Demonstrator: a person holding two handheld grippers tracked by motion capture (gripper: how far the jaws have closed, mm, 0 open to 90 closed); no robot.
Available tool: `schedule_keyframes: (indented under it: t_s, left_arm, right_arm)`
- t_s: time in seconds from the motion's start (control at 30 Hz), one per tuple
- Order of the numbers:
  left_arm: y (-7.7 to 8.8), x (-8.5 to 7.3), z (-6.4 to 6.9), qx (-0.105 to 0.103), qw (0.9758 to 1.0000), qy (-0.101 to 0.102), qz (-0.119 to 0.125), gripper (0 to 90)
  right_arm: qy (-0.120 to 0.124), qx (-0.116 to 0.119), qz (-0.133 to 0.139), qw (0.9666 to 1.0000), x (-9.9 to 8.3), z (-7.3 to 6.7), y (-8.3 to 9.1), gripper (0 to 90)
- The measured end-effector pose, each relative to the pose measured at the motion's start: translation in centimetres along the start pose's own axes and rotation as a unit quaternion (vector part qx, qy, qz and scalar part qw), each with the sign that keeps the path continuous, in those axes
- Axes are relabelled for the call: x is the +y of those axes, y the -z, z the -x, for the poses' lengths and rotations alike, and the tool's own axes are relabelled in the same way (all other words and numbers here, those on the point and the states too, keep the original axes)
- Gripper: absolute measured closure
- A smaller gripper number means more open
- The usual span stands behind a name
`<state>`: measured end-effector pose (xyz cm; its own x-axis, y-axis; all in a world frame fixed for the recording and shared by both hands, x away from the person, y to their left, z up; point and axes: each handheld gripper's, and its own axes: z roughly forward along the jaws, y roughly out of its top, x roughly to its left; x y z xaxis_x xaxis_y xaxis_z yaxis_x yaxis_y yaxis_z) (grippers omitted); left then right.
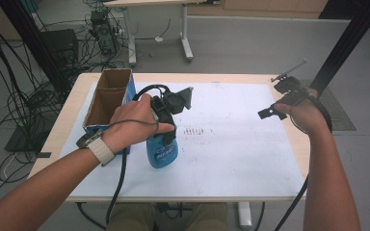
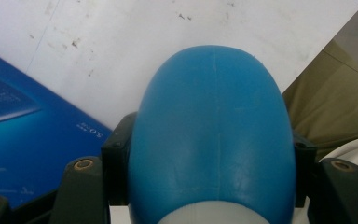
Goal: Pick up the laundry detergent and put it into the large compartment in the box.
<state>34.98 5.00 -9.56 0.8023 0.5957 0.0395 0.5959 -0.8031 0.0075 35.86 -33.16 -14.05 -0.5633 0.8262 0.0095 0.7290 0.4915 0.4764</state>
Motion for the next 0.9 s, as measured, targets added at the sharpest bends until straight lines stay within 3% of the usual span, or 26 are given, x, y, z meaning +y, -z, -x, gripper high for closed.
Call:
schedule_keyframes:
  t_s: [0.37,0.53,0.9]
  left_arm:
    - [2.0,-0.2,-1.0,-0.004,0.9995,0.033,-0.002,38.3]
    - [3.6,-0.2,-1.7,-0.007,0.9984,0.056,-0.003,38.3]
    - [6.0,-0.2,-2.7,-0.009,0.996,0.088,-0.003,38.3]
  right_arm:
    - [0.001,-0.003,0.001,1.0,-0.1,0.0,0.4,11.2]
    - [0.003,-0.002,0.003,1.0,0.0,0.0,0.4,11.2]
    - [0.011,0.005,0.005,0.9999,0.6,0.0,-0.2,11.2]
